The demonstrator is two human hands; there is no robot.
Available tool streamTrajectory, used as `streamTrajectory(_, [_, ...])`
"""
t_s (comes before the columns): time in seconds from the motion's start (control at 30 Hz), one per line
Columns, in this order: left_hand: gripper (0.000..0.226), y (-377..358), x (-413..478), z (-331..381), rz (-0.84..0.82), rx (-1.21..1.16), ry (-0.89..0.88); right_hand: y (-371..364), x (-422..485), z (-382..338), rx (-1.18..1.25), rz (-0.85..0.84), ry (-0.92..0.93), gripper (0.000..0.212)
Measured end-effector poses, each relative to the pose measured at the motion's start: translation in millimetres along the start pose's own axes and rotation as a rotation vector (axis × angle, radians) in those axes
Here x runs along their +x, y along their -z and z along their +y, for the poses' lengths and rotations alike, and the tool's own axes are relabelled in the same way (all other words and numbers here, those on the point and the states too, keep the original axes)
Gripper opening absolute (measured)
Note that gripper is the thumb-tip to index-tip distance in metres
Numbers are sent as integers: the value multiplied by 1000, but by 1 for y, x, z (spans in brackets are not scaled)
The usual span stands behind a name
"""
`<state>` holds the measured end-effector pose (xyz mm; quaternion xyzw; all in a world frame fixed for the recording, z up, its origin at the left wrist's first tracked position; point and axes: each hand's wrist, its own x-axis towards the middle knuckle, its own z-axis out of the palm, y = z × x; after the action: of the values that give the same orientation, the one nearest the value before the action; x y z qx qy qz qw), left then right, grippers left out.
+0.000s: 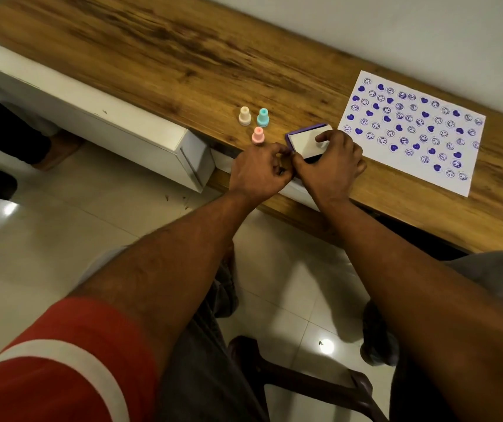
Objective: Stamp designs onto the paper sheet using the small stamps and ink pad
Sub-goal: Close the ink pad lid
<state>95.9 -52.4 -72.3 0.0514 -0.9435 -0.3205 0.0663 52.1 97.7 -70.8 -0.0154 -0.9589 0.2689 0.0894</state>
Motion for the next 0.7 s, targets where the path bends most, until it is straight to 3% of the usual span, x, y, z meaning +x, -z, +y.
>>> streamTrajectory(0.7, [48, 1, 2, 0, -13, 37, 34, -1, 12, 0, -75, -95, 14, 65])
